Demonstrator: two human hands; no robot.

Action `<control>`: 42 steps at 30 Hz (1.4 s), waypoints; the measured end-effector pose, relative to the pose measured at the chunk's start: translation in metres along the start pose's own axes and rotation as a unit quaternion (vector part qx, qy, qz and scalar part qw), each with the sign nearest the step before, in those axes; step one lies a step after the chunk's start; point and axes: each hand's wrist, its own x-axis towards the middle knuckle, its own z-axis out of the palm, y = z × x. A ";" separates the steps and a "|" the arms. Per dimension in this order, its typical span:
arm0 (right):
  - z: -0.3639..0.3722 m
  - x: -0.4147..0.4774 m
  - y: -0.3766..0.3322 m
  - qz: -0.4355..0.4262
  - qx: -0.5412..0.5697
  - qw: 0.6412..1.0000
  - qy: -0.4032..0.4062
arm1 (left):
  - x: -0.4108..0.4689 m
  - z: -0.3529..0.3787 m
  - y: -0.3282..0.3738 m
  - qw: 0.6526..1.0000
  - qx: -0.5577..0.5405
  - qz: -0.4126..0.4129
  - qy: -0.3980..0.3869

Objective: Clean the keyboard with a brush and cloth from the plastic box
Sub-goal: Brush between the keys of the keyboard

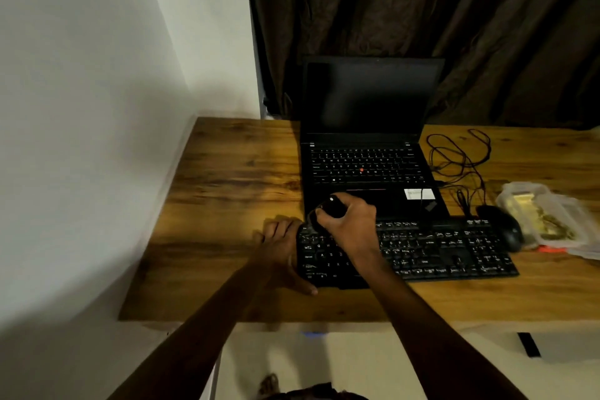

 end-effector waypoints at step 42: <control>-0.031 -0.001 0.013 0.014 -0.027 1.000 0.000 | 0.000 -0.002 -0.001 1.000 0.001 0.006 -0.005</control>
